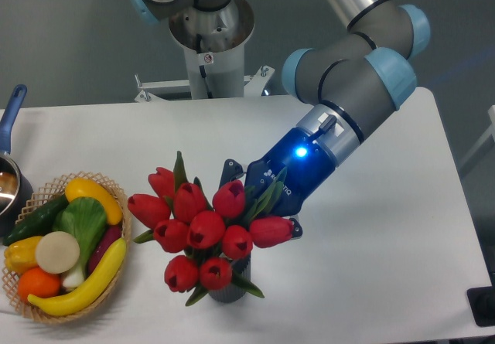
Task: Insert the flowers into the vase
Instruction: 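Lower the tulip stems into the vase opening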
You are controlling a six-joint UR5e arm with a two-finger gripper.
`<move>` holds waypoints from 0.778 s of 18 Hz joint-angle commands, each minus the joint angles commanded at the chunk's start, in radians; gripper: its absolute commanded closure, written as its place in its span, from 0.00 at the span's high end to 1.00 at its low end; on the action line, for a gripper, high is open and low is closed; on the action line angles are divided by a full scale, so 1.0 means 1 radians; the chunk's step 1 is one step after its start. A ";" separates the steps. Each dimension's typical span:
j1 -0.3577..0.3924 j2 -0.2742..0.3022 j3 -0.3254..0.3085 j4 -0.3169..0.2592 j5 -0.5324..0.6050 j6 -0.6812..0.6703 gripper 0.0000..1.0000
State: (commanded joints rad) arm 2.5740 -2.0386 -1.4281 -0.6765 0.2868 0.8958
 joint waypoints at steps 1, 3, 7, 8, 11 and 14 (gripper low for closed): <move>-0.003 -0.002 -0.005 0.000 0.002 0.005 0.06; -0.008 0.000 -0.031 0.002 0.003 0.029 0.06; -0.009 0.003 -0.069 0.002 0.008 0.049 0.06; -0.011 0.003 -0.071 0.002 0.008 0.049 0.06; -0.014 0.000 -0.077 0.002 0.009 0.051 0.06; -0.012 0.008 -0.126 0.002 0.009 0.135 0.06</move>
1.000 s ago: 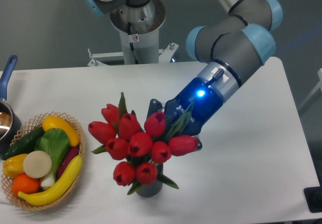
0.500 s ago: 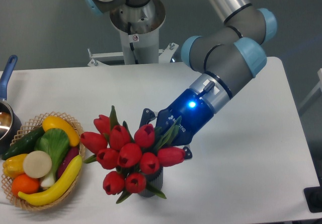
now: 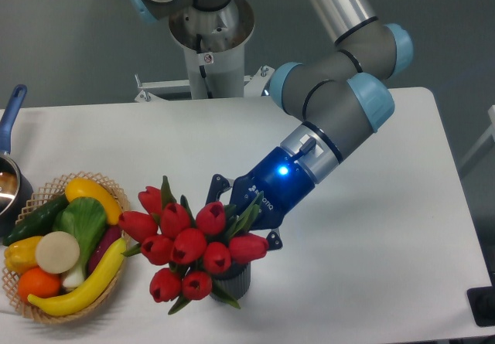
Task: Insert the flowers into the vase
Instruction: 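Lower the tulip stems into the vase opening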
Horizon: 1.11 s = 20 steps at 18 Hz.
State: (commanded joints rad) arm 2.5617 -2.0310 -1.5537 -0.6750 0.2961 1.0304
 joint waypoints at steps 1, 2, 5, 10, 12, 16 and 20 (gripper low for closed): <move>0.002 0.002 -0.020 0.000 0.000 0.026 0.06; 0.003 0.005 -0.035 0.000 0.000 0.031 0.06; 0.014 0.008 -0.066 0.000 0.000 0.046 0.07; 0.023 0.005 -0.091 0.000 0.000 0.077 0.08; 0.026 0.005 -0.124 0.000 0.000 0.121 0.09; 0.032 0.005 -0.172 0.000 0.002 0.163 0.12; 0.034 0.005 -0.193 0.000 0.003 0.184 0.17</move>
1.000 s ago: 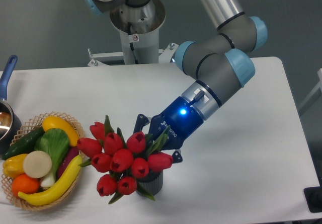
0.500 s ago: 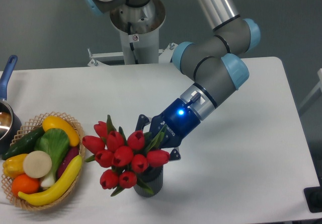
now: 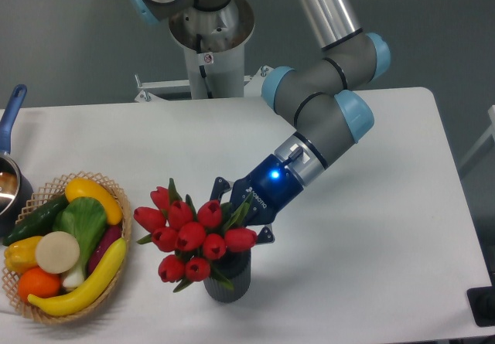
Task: Insert the flowers into the vase
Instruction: 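Lower the tulip stems into the vase opening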
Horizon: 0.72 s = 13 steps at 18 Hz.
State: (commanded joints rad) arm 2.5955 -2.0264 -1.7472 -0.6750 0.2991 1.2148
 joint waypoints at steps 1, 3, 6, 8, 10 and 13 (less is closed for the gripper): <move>0.002 0.000 -0.006 0.000 0.006 0.008 0.20; 0.005 0.000 -0.017 0.000 0.020 0.023 0.28; 0.017 0.000 -0.034 0.000 0.020 0.041 0.40; 0.029 0.003 -0.046 0.000 0.020 0.054 0.51; 0.038 0.003 -0.051 0.000 0.018 0.054 0.60; 0.048 0.003 -0.057 0.002 0.018 0.055 0.63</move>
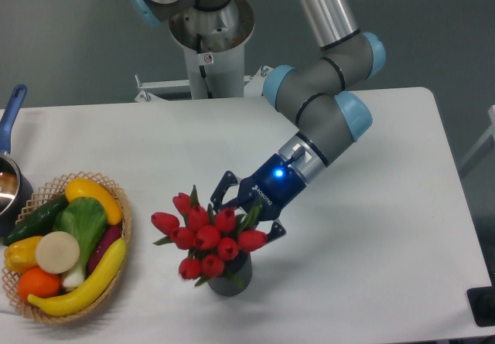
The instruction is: Insert the flowers into the vase
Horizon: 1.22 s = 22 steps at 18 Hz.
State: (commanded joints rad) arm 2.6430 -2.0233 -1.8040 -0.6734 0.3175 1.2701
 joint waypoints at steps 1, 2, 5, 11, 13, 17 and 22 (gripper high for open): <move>0.006 0.002 -0.005 0.002 0.000 0.002 0.63; 0.011 0.002 -0.006 0.002 0.000 0.005 0.64; 0.038 0.023 -0.038 0.002 -0.002 0.034 0.68; 0.121 0.060 -0.095 0.002 -0.002 0.035 0.99; 0.159 0.066 -0.103 0.002 -0.002 0.032 1.00; 0.222 0.071 -0.103 -0.002 -0.002 0.025 1.00; 0.310 0.110 -0.098 -0.006 0.015 0.023 1.00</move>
State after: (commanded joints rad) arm 2.9528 -1.9130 -1.9022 -0.6795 0.3328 1.2931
